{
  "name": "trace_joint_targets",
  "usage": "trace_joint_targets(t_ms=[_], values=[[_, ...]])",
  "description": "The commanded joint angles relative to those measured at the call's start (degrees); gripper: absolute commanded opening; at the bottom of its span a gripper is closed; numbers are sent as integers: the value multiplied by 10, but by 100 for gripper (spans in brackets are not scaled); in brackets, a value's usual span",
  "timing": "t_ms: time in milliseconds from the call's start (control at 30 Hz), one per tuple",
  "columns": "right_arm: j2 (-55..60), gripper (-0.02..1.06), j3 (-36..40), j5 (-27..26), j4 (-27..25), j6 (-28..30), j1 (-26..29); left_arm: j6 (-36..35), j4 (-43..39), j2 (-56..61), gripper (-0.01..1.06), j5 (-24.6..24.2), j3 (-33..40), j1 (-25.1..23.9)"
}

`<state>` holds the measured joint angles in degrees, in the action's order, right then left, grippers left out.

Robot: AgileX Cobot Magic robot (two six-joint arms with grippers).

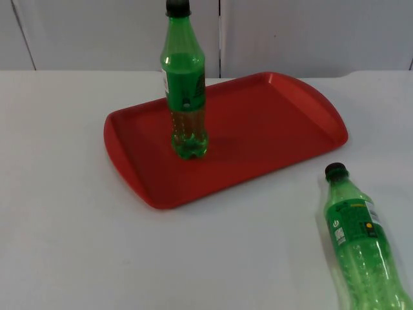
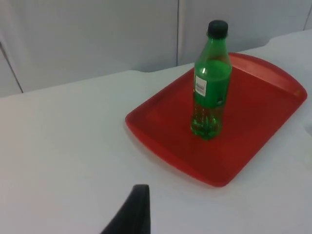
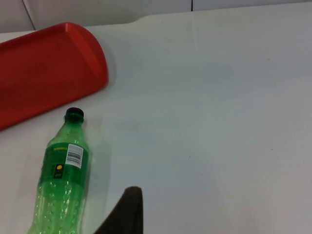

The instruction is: Place the bottle upright on the tray.

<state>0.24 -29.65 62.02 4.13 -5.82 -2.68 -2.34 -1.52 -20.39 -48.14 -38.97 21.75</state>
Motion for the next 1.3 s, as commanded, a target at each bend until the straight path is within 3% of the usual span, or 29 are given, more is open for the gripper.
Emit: trace_joint_targets(t_ms=[0,167,300,633,1267], values=[[-2,105,1,-1,0,0,2,4,4,27,105,-2,20,3],[-2,105,1,-1,0,0,2,4,5,83,105,-16,46,3],[-2,105,1,-1,0,0,2,4,4,128,105,-69,46,3],[-2,105,1,-1,0,0,2,5,-7,196,105,-130,46,3],[-2,105,1,-1,0,0,2,4,-21,204,105,-131,97,3]])
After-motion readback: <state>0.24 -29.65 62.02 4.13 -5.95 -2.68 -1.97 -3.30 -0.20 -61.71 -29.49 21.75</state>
